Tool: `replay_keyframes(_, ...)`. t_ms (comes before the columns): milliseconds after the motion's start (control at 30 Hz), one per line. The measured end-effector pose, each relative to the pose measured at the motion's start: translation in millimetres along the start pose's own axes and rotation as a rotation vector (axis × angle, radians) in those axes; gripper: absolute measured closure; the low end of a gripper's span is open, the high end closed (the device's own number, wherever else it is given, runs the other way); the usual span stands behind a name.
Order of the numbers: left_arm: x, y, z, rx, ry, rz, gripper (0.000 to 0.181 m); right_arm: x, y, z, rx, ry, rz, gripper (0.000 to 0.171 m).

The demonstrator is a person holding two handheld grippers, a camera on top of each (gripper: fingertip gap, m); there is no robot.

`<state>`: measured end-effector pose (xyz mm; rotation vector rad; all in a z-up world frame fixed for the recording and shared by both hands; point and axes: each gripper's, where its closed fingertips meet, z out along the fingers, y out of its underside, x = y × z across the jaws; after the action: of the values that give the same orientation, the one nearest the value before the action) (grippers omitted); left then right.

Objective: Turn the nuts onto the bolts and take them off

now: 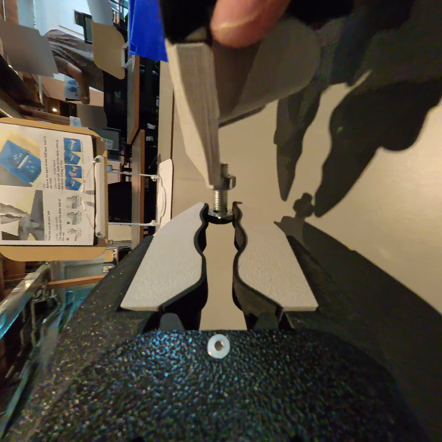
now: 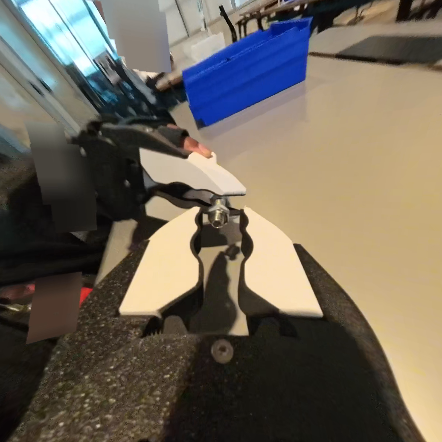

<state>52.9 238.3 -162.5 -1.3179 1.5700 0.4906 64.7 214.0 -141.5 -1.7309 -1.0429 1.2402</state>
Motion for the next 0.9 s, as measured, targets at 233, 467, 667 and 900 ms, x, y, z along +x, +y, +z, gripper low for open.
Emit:
replay_keyframes(233,2.7,0.5,0.7,0.015,0.036,-0.034,0.163,6.0,8.0,-3.5,-0.146,0.227,-0.555,0.138)
replay_keyframes(467,6.6,-2.1,1.0,0.023,0.05,-0.016,0.163,2.0,16.0,4.4,-0.184,0.229,-0.61,0.144)
replay_keyframes(667,6.8,-0.8,1.3,0.001,0.028,0.027,0.163,1.6,16.1,7.6,-0.166,0.217,-0.459,0.152)
replay_keyframes(900,2.3,-0.6,0.1,-0.002,0.004,0.018,0.163,-2.5,9.5,7.0,-0.017,-0.016,0.111,0.152)
